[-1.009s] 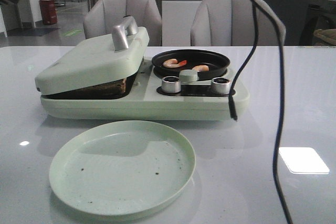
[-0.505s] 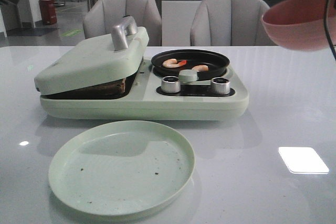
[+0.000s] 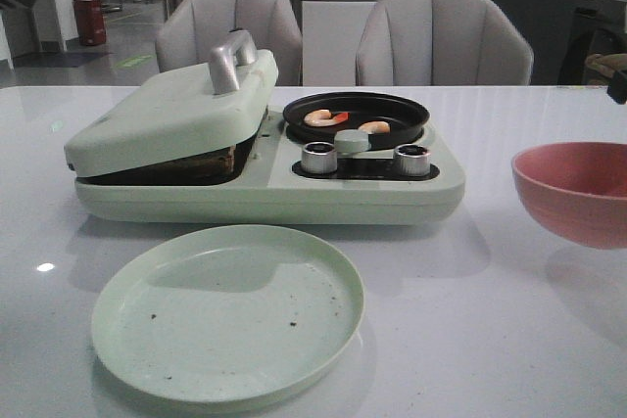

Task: Make breakfast with bread and shrimp
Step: 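Carry the empty pink bowl back and set it on the table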

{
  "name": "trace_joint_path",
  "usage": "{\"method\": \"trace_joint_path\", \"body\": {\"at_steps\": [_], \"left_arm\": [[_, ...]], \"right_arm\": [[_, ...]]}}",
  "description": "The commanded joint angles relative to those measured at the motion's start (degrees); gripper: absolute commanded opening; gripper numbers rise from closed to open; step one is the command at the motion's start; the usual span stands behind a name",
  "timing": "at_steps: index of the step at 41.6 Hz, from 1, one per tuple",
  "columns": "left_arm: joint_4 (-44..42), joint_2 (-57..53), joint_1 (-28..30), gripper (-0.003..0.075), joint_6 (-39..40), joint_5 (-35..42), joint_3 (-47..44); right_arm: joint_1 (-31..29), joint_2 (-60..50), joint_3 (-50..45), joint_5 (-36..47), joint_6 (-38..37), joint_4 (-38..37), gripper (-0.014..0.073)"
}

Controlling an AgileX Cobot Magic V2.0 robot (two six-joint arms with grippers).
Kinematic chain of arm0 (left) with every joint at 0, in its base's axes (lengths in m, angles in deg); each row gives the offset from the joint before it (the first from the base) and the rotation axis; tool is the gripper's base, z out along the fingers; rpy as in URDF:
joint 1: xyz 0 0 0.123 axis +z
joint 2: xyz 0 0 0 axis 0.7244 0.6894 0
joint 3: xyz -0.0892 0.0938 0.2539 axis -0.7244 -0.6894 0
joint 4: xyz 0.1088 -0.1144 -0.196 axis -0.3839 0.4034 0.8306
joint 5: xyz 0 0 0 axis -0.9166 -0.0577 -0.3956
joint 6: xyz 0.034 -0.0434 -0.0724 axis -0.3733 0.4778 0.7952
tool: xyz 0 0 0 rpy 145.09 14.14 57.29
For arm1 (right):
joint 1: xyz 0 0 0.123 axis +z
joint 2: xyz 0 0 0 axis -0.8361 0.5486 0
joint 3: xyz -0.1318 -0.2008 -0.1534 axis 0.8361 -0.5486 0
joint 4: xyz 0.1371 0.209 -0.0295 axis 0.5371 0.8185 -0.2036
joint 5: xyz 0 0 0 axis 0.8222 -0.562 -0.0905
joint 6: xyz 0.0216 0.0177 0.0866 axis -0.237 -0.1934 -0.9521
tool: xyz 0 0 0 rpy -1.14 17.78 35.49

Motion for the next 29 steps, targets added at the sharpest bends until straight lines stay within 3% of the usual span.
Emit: {"method": "trace_joint_path", "body": {"at_steps": [1, 6, 13, 16, 22, 29], "left_arm": [[0.4, -0.3, -0.4, 0.0109, 0.4, 4.1, 1.8], [0.4, -0.3, -0.4, 0.0109, 0.4, 4.1, 1.8], [0.4, -0.3, -0.4, 0.0109, 0.4, 4.1, 1.8], [0.4, -0.3, -0.4, 0.0109, 0.4, 4.1, 1.8], [0.4, -0.3, -0.4, 0.0109, 0.4, 4.1, 1.8], [0.4, -0.3, -0.4, 0.0109, 0.4, 4.1, 1.8]], "right_arm": [[-0.3, -3.3, -1.1, 6.2, 0.6, 1.2, 0.0053], [-0.3, -3.1, -2.5, 8.0, 0.6, 1.0, 0.0137], [-0.3, -2.8, -2.5, 7.2, 0.6, -0.1, 0.0404], [-0.3, -3.0, -2.3, 7.0, 0.6, -0.9, 0.0465], [0.1, -6.5, -2.3, 6.8, 0.6, -1.1, 0.0467], [4.6, -15.5, -2.3, 5.9, 0.7, -1.1, 0.0467]]}}
